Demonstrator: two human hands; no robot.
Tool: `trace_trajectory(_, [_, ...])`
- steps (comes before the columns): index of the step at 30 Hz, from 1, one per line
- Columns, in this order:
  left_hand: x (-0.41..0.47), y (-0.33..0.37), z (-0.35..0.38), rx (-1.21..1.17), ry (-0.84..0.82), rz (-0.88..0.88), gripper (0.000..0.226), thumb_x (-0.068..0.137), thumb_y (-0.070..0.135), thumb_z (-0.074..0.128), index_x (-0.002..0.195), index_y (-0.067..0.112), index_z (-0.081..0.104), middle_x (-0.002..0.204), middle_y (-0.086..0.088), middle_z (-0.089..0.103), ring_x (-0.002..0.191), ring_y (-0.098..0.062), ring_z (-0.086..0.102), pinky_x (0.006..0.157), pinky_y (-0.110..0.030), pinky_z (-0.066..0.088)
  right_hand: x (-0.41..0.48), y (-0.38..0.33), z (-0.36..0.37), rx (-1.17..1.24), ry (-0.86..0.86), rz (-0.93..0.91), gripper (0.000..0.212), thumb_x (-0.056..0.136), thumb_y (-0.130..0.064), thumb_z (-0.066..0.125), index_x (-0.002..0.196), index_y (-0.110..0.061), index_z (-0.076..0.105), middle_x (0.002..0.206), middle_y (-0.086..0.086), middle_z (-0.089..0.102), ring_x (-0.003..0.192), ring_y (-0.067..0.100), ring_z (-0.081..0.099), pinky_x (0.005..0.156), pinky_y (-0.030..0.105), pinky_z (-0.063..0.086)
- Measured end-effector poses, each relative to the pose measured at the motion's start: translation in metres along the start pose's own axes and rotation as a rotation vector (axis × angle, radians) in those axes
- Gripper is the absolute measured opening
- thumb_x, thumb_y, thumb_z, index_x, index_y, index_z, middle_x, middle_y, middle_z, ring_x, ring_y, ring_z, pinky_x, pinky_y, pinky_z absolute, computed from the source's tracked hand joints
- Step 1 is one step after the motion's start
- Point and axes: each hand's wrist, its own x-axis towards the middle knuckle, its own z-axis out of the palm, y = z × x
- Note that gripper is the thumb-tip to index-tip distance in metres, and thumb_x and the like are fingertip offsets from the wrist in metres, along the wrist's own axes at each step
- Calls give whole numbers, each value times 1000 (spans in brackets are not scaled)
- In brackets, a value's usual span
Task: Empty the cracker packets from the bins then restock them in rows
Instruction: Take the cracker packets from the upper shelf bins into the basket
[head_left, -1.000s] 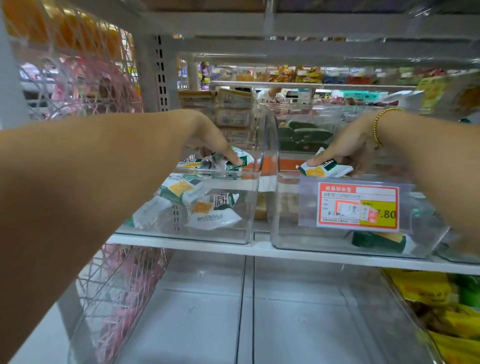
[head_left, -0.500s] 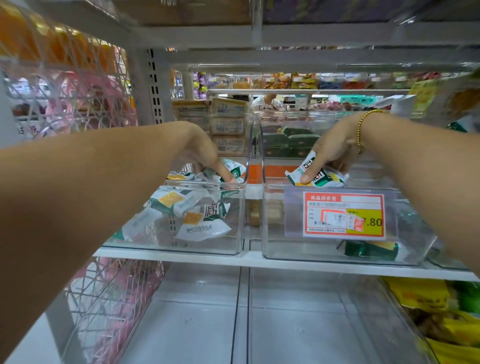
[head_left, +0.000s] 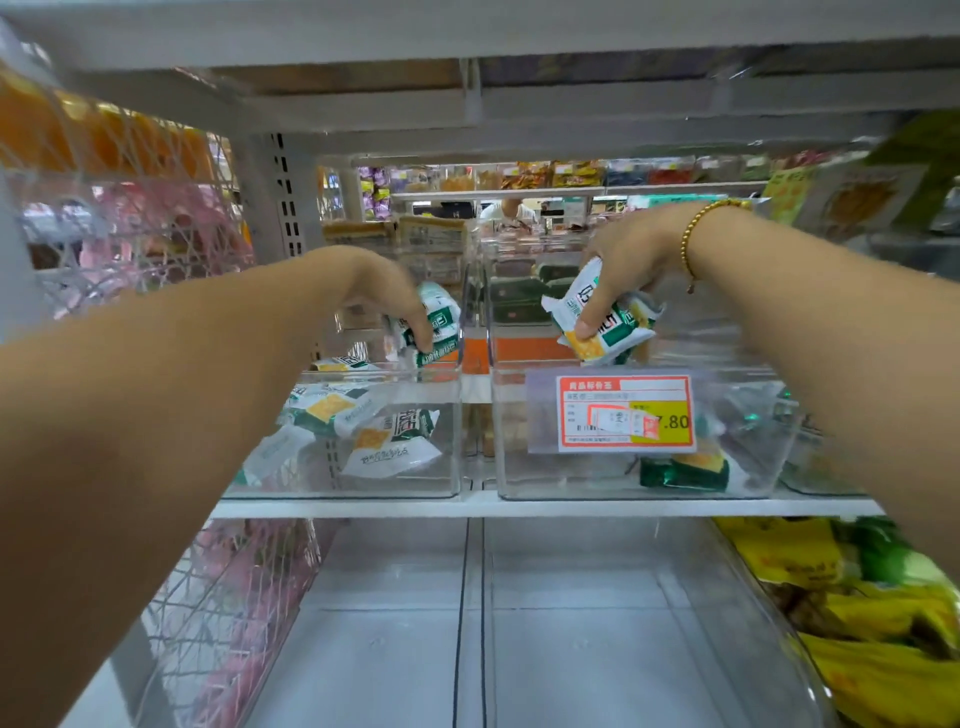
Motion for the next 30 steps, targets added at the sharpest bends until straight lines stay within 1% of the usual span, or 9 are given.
trace_trajectory(3, [-27,-6,-14,-106,138,54,62,81,29,72,131,3,46,125,-13,56,107,-27,57,98,-39,43,-20,-4,-2,65,274,-32,88,64,-37,86,137,-10,46,125,9,61,106,27,59,84,36,51])
trace_trajectory(6, [-61,-9,-29,-206,320,94,67,64,36,81,118,6,54,104,-8,64,91,-26,62,87,-37,51,-38,-7,-2,314,474,-136,83,66,-38,84,136,-10,48,128,9,58,110,26,57,77,32,46])
trace_trajectory(10, [-121,-6,-31,-332,567,222,46,68,27,84,102,16,55,92,1,65,77,-11,62,65,-25,48,-77,-11,-4,687,602,-285,36,67,-32,85,89,-16,63,84,-2,64,68,7,56,50,19,39])
trace_trajectory(13, [-174,1,-16,-337,636,316,53,65,27,86,105,23,51,89,11,62,76,-1,58,60,-20,43,-112,-15,1,880,603,-378,27,67,-29,86,77,-21,63,76,-4,68,65,6,61,52,18,46])
trace_trajectory(17, [-231,13,21,-252,541,372,58,63,32,86,107,29,49,88,20,58,76,7,54,61,-17,40,-160,-19,22,892,503,-462,29,64,-32,86,80,-20,65,73,-6,70,66,6,65,57,21,49])
trace_trajectory(20, [-255,16,60,-211,456,356,67,62,36,86,117,23,49,91,16,56,76,-1,54,64,-20,38,-194,-15,47,806,415,-442,44,59,-38,85,94,-16,69,85,-3,75,82,10,71,77,30,57])
trace_trajectory(24, [-277,20,123,-244,334,333,66,63,34,85,117,24,49,98,10,60,79,-6,56,64,-23,43,-232,2,92,768,293,-383,34,61,-36,85,84,-23,64,66,-16,70,63,-4,65,55,14,48])
trace_trajectory(27, [-281,26,183,-235,202,313,81,66,34,84,133,22,40,112,6,58,87,-12,56,74,-27,46,-247,19,138,768,176,-319,46,52,-39,85,91,-21,68,74,-11,72,72,5,67,60,20,52])
trace_trajectory(30, [-275,35,256,-215,-1,258,98,71,36,81,148,16,23,144,-5,44,116,-21,51,88,-25,41,-249,37,203,743,37,-190,37,62,-31,87,88,-17,65,66,-11,66,59,7,60,51,18,45])
